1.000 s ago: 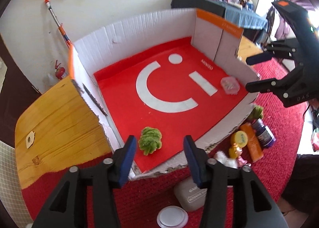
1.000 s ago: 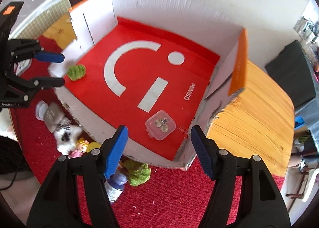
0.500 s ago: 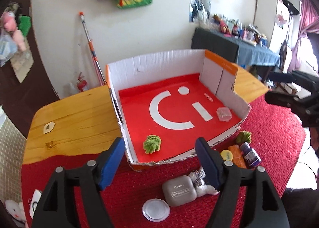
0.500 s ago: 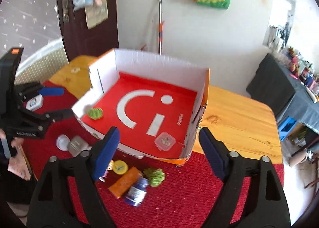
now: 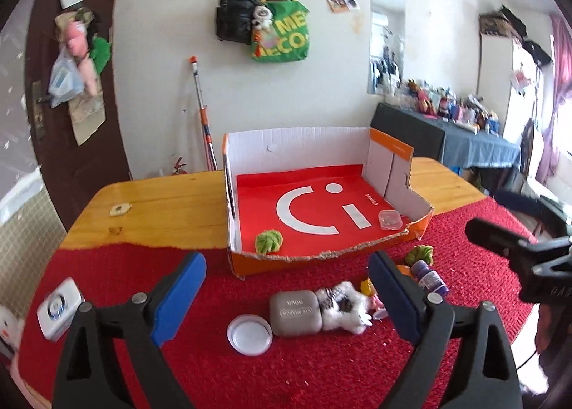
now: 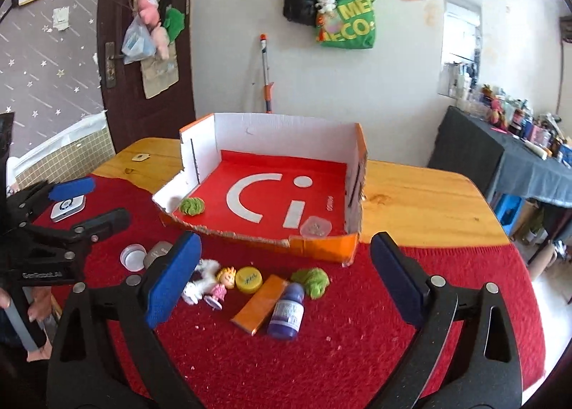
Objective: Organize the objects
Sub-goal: 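Withdraw both open tools from the cardboard box back over the rug, then grasp the white round lid with the left tool while the right tool grasps the purple bottle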
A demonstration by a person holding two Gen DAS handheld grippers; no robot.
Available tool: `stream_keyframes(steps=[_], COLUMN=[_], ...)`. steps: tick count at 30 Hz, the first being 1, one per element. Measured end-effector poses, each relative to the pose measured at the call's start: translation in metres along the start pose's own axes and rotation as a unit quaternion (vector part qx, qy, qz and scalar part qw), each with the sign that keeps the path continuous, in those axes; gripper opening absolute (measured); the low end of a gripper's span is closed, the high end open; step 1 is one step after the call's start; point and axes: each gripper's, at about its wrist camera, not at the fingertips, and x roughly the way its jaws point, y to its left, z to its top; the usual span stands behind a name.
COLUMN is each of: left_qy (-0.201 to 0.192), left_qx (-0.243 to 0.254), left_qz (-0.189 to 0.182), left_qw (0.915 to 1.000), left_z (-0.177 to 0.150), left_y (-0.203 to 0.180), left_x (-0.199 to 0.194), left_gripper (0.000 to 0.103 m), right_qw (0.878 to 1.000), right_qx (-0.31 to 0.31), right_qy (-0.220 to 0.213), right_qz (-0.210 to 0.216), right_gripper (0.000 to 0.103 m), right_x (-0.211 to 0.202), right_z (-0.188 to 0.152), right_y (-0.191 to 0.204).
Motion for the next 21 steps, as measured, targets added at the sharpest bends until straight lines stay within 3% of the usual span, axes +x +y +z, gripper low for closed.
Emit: stream_keyframes(steps=[5, 11, 21], left_qy=[-0.012, 0.005, 0.039], left_qx=[-0.025, -0.046, -0.069], left_qz=[0.023, 0.036, 0.043], left_qw=[0.9994, 0.9983, 0.9959], left_z=[-0.026, -0.052, -0.064], left_y=[-0.003, -0.007, 0.005], left_x=[-0.005, 0.002, 0.021], left_gripper=[0.098, 0.098, 0.099], right_qw=[1.000, 0.999, 0.998], right_qx=[0.017, 0.019, 0.016], right_qy=[-0.012, 0.002, 0.036], right_qz=[-0.023, -0.041, -0.054], right_gripper=[0.097, 0.097, 0.097], right_x=[0.008, 0.022, 0.042], right_z=[-0.025, -0.052, -0.062], right_y=[0.008, 0.015, 0.014])
